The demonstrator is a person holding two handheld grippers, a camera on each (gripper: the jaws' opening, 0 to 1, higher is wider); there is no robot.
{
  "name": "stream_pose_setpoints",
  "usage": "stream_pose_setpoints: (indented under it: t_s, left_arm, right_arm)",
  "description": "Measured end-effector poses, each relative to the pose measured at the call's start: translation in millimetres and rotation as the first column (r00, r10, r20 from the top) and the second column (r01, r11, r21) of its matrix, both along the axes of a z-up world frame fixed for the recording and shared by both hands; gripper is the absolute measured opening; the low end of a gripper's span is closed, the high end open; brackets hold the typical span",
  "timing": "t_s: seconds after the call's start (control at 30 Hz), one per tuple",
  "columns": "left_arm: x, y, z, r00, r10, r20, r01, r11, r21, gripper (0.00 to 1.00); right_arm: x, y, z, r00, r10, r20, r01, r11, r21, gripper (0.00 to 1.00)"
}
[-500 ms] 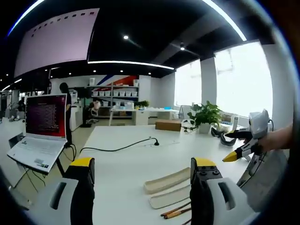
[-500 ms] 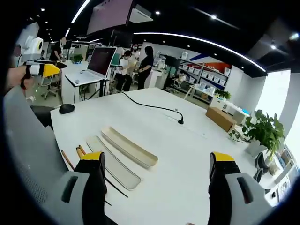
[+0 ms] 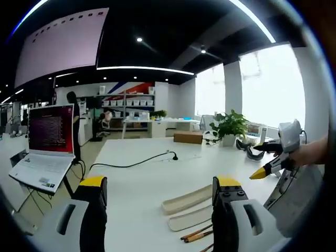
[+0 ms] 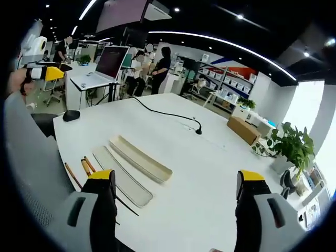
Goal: Arrange the utensils inside the cutlery case until each visible utensil rests in its matching compartment.
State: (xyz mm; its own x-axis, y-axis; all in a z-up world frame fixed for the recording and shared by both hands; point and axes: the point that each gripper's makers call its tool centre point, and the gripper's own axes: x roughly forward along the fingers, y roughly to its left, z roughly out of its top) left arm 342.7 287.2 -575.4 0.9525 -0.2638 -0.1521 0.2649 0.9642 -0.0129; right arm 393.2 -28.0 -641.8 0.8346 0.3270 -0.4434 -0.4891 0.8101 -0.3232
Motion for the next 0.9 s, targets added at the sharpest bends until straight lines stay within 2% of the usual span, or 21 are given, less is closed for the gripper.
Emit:
stream_pose_setpoints:
  t_s: [0.3,0.57,0.67,0.9]
  left_arm:
    - [-0.5,-0.4,-0.3,1.0,0.002,0.001,-0.002,1.0,0.024,0.83]
    - [-0.7,-0.6,-3.8,1.0,-0.008,-0.015,0.008,0.999,0.033,0.81]
    - [-0.7,1.0,-3.6,1.0,-0.002,-0.013,0.003,0.999,0.035,0.81]
    - [-0.4,0.2,-4.8,1.0,-0.008,-0.02,0.008,0.999,0.038,0.8]
  right_arm:
    - [-1.9,0.1,-3.3,1.0,0.006,-0.018,-0.006,1.0,-0.01,0.93]
    - [-2.9,3.4,-1.7,1.0,0.014,-0.024,-0.014,1.0,0.015,0.87]
    - [-4.6,0.8,-8.7,0.999,0.004,-0.054,-0.004,1.0,0.002,0.87]
    - [-4.7,2.7,-10.1,0.998,0.009,-0.067,-0.007,1.0,0.026,0.83]
